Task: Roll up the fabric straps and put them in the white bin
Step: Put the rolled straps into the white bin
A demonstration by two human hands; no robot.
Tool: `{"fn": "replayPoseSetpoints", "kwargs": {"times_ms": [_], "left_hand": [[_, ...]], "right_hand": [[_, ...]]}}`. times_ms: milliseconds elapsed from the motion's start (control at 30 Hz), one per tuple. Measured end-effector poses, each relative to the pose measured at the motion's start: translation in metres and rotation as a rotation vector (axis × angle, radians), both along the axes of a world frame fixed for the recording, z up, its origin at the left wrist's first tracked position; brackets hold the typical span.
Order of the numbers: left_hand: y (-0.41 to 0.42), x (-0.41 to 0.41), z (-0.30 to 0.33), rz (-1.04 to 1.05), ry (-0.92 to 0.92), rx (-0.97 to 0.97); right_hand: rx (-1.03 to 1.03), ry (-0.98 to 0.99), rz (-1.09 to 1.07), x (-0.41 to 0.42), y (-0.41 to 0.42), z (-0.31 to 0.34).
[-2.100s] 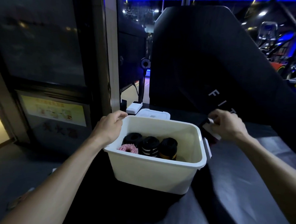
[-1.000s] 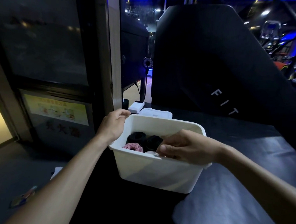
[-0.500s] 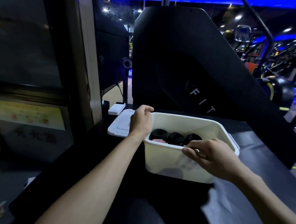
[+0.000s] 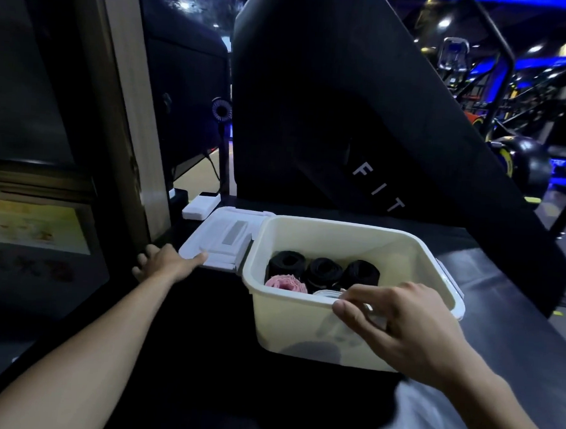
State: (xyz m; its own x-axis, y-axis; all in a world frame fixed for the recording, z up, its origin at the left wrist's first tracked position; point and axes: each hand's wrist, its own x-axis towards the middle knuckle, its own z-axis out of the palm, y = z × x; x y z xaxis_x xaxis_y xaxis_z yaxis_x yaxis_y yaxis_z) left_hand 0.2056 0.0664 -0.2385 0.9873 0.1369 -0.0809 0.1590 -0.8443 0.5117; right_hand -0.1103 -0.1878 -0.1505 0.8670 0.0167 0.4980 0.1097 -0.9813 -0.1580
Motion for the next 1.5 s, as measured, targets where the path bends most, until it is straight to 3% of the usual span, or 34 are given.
{"fn": "replayPoseSetpoints", "kwargs": {"times_ms": [133,300,367,500,633,733,833,933,1000,1067,1233,1300,1400,1500], "left_hand": [[-0.008,0.013,-0.005,0.034,0.013,0.022],[0.005,0.003,-0.001,0.072,0.072,-0.168],[0.014,-0.01,0.005,0.063,0.068,-0.383],[0.034,-0.039,0.039,0.109,-0.054,-1.007],[0.062,-0.071,0.096,0.164,-0.318,-1.33],[0.065,-0.096,0.133,0.085,-0.405,-1.456],[0.049,-0.122,0.158,-0.116,-0.33,-1.421],[0.019,-0.147,0.168,-0.299,-0.21,-1.314],[-0.003,-0.157,0.163,-0.415,-0.125,-1.228],[-0.023,-0.166,0.157,-0.444,-0.061,-1.167],[-0.049,-0.172,0.156,-0.438,0.077,-1.356],[-0.053,-0.172,0.148,-0.446,0.016,-1.184],[-0.058,-0.172,0.135,-0.474,-0.139,-0.867],[-0.058,-0.165,0.126,-0.488,-0.183,-0.666]], "right_hand": [[-0.005,0.013,-0.003,0.0,-0.001,-0.001],[-0.04,0.028,-0.04,0.001,-0.002,-0.003],[-0.039,0.049,-0.054,0.001,-0.002,-0.002],[-0.017,0.083,-0.062,0.0,-0.001,0.001],[0.167,0.042,0.042,-0.004,0.002,0.011],[0.433,-0.167,0.047,-0.01,0.003,0.019],[0.781,-0.323,-0.048,-0.02,0.001,0.038],[1.338,-0.258,-0.026,-0.039,-0.008,0.065],[1.49,-0.215,-0.02,-0.054,-0.017,0.07],[1.465,-0.202,-0.07,-0.064,-0.025,0.066],[1.304,-0.137,-0.308,-0.075,-0.044,0.044],[1.21,-0.071,-0.355,-0.075,-0.046,0.04],[0.862,0.081,-0.438,-0.071,-0.045,0.035],[0.645,0.192,-0.494,-0.065,-0.047,0.035]]}}
